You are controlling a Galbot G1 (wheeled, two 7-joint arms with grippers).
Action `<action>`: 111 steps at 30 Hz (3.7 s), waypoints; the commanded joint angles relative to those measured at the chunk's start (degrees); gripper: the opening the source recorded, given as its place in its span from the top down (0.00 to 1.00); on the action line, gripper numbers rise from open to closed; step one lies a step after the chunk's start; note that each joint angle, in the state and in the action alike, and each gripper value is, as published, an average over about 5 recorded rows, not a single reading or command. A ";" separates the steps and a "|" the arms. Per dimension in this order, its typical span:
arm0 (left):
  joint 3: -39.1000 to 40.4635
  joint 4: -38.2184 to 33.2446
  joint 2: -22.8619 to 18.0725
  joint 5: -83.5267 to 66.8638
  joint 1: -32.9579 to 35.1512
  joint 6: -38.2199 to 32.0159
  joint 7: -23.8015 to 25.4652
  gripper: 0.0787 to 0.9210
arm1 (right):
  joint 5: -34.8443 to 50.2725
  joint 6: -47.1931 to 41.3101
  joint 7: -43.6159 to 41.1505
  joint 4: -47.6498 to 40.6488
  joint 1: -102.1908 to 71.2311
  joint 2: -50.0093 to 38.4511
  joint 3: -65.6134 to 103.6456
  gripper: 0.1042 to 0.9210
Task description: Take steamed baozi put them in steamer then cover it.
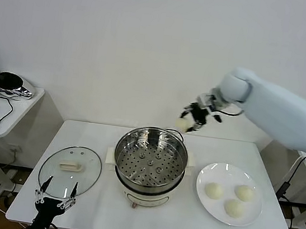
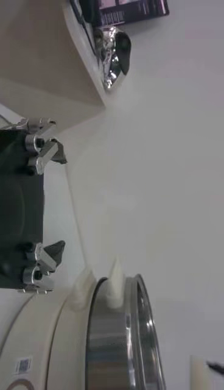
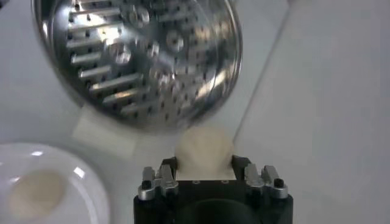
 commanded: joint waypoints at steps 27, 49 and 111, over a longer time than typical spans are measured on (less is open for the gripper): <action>-1.49 0.60 -0.77 -0.99 -0.72 0.01 0.01 0.12 | -26.99 23.25 6.38 -13.23 -9.04 13.38 -1.37 0.42; -1.76 -1.25 -0.97 -1.16 0.12 0.01 -0.02 0.12 | 2.68 -14.50 -1.99 16.56 11.42 -10.31 -9.04 0.12; -2.93 -1.34 -0.84 -0.17 0.70 0.00 0.19 0.12 | -18.31 -23.47 1.88 6.48 -38.53 -23.05 23.76 0.12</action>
